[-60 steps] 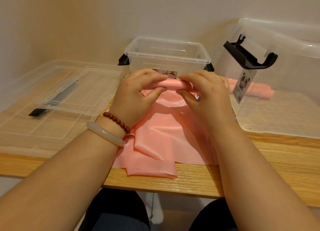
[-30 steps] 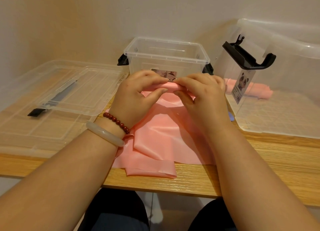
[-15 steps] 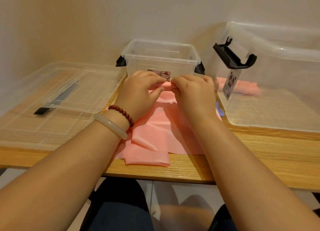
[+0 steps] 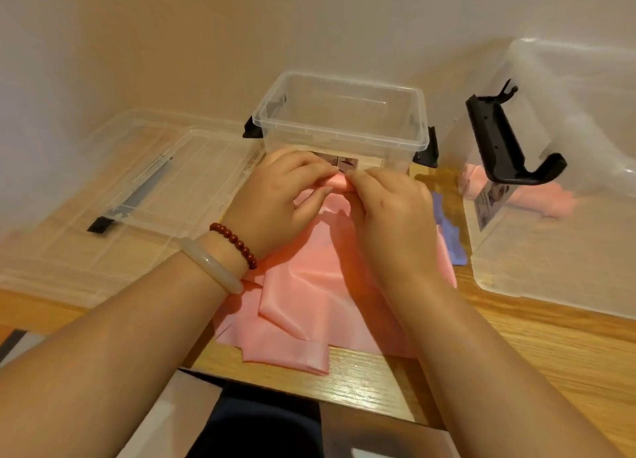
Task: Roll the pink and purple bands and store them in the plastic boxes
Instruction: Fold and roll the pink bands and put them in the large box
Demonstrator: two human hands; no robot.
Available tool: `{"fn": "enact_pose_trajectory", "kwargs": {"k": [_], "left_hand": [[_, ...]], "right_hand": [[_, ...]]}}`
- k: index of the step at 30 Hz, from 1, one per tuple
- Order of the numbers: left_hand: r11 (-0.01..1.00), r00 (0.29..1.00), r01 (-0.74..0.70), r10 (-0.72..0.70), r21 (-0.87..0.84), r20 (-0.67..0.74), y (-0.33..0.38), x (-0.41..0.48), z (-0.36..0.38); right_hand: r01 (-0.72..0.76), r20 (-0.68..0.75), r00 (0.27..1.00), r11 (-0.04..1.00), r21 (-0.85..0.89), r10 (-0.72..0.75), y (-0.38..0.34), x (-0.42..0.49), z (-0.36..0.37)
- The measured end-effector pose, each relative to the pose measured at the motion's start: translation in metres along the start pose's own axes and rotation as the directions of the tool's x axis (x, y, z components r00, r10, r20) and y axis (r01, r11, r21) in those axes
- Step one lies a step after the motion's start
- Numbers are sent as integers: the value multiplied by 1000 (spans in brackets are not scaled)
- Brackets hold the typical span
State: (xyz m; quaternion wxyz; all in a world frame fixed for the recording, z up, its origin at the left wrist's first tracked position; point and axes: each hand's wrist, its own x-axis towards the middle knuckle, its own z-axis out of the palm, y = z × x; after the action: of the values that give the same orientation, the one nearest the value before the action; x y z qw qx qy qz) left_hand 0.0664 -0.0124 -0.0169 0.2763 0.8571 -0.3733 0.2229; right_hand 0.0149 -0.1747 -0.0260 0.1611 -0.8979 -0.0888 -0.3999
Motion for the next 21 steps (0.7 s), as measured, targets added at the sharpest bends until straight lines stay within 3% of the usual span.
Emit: {"fn": "enact_pose_trajectory", "kwargs": {"k": [5, 10, 21], "left_hand": [[997, 997, 65, -63, -33, 40, 11, 11, -3], [990, 986, 122, -114, -64, 122, 27, 21, -11], [999, 998, 30, -28, -45, 49, 51, 40, -46]], "right_hand": [[-51, 60, 997, 997, 62, 48, -1, 10, -15], [-90, 108, 990, 996, 15, 88, 1, 18, -34], [-52, 127, 990, 996, -79, 62, -13, 42, -77]]}}
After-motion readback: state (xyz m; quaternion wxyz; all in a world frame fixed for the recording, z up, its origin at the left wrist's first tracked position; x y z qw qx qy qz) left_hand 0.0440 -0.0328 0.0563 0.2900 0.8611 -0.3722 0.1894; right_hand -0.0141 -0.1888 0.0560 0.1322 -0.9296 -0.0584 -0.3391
